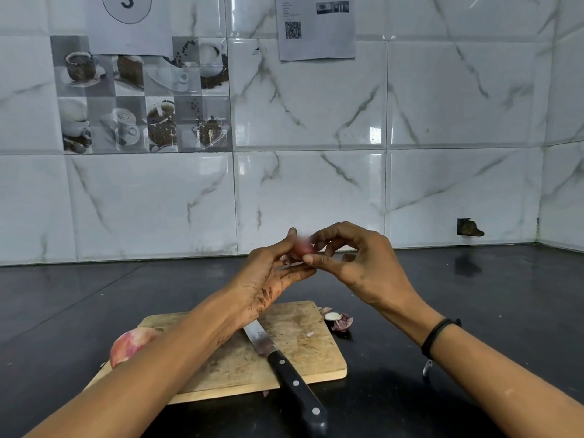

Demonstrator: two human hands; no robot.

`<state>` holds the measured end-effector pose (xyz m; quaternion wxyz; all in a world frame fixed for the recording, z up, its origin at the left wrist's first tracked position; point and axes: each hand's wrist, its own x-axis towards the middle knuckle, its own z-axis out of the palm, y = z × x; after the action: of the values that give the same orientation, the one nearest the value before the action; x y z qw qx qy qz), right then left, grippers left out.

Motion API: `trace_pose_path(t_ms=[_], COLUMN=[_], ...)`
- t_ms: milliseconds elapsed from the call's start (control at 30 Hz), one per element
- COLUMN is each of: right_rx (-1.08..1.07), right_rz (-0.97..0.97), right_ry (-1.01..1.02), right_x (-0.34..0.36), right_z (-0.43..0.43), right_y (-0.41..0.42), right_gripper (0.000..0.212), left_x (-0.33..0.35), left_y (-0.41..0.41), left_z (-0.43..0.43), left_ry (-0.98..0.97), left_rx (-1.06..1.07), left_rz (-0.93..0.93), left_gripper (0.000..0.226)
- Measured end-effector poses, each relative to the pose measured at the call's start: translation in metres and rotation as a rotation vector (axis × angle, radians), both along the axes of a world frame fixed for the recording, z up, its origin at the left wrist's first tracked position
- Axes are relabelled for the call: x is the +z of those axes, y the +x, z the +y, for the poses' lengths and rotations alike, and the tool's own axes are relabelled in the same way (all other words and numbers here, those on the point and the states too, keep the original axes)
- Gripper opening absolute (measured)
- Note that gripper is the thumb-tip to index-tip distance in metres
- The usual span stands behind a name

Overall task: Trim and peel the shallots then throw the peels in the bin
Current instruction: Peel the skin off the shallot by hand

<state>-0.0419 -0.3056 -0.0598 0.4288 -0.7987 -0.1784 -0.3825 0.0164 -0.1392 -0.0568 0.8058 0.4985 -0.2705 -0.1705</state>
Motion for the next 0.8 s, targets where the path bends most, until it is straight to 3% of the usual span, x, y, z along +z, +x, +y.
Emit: trace_pose_path(t_ms=[200, 333, 567, 800], right_rx=[-0.003, -0.039, -0.068, -0.086], right_rz=[-0.061, -0.146, -0.140, -0.104], right_ry=[-0.056, -0.098, -0.183, -0.122], right_x=[-0.0020, -0.0021, -0.0031, -0.0020], right_z=[0.0015, -0.0011, 0.0005, -0.0010], right_y=[-0.0006, 0.0014, 0.0033, -0.0011], right_gripper=[0.021, 0.018, 0.009, 0.024], left_x=[-0.0003, -0.0012, -0.0034, -0.0016], left_y=[0.0034, 0.0030, 0.0041, 0.0044], left_z=[0.0003, -0.0014, -0.0027, -0.0017], left_ry=[-0.062, -0.081, -0.086, -0.076], left_rx=[0.024, 0.040, 0.048, 0.050], left_rz=[0.010, -0.012, -0.017, -0.031], left_gripper=[0.024, 0.037, 0.020, 0.026])
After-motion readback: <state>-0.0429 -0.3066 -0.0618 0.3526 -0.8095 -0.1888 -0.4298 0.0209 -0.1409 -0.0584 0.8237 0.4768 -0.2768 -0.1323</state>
